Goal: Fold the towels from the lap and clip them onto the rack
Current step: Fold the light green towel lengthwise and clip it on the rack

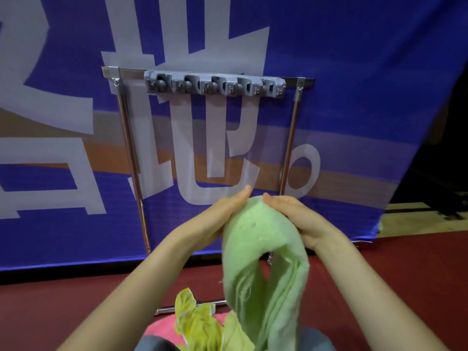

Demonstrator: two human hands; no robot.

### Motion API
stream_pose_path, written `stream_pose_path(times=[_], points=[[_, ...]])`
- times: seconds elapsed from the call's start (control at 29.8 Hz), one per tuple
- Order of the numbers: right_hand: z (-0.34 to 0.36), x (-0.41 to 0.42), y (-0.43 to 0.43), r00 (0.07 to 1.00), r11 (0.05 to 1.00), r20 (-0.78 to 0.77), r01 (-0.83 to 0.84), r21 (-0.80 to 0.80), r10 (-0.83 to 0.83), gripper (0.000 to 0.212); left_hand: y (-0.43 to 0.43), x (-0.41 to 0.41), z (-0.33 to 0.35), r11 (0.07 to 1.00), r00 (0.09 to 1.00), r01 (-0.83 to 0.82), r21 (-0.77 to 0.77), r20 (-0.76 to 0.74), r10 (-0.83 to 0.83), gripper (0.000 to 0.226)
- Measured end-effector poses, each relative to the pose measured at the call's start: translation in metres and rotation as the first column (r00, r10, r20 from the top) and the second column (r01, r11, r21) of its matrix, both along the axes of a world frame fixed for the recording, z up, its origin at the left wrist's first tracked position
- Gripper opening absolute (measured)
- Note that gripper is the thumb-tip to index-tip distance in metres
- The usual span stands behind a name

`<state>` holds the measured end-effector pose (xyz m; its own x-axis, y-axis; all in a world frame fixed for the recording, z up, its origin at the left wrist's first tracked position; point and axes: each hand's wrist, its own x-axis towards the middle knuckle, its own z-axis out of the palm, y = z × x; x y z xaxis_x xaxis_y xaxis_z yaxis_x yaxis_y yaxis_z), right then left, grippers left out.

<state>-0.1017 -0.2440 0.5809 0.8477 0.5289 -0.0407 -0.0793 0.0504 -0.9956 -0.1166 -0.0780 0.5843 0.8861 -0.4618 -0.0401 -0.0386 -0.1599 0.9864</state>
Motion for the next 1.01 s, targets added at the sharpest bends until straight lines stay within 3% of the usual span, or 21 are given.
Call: stream_pose_path(times=[0.13,0.27,0.37,0.5,0.6,0.91,1.01], points=[[0.007,0.000,-0.007,0.998,0.998,0.019,0.064,0.028,-0.065,0.030,-0.007,0.007,0.019,0.998,0.999,0.021,-0.063,0.028,-0.019,0.037],[0.006,0.003,-0.010,0.996,0.995,0.012,0.087,0.058,-0.088,0.032,-0.007,0.011,0.023,0.997,0.999,0.031,-0.071,0.030,-0.029,0.045],[0.004,0.015,-0.006,0.996,0.990,-0.016,0.093,0.108,-0.091,0.046,-0.002,0.026,0.027,0.996,1.000,-0.010,-0.085,0.006,0.011,0.039],[0.006,0.030,0.014,0.992,0.980,-0.015,0.129,0.153,-0.128,0.044,0.010,0.044,0.031,0.998,0.998,-0.063,0.016,-0.002,0.063,0.038],[0.025,0.054,0.042,0.990,0.963,0.018,0.133,0.234,-0.141,0.021,0.039,0.070,0.053,0.991,0.992,-0.117,0.060,0.064,0.113,0.044],[0.091,0.170,0.128,0.990,0.952,0.140,-0.062,0.299,0.020,0.035,0.114,0.175,0.092,0.946,0.931,-0.289,-0.145,0.187,0.313,0.075],[0.102,0.217,0.167,0.980,0.968,0.200,-0.036,0.247,-0.015,0.034,0.143,0.214,0.107,0.895,0.881,-0.376,-0.240,0.207,0.426,0.069]])
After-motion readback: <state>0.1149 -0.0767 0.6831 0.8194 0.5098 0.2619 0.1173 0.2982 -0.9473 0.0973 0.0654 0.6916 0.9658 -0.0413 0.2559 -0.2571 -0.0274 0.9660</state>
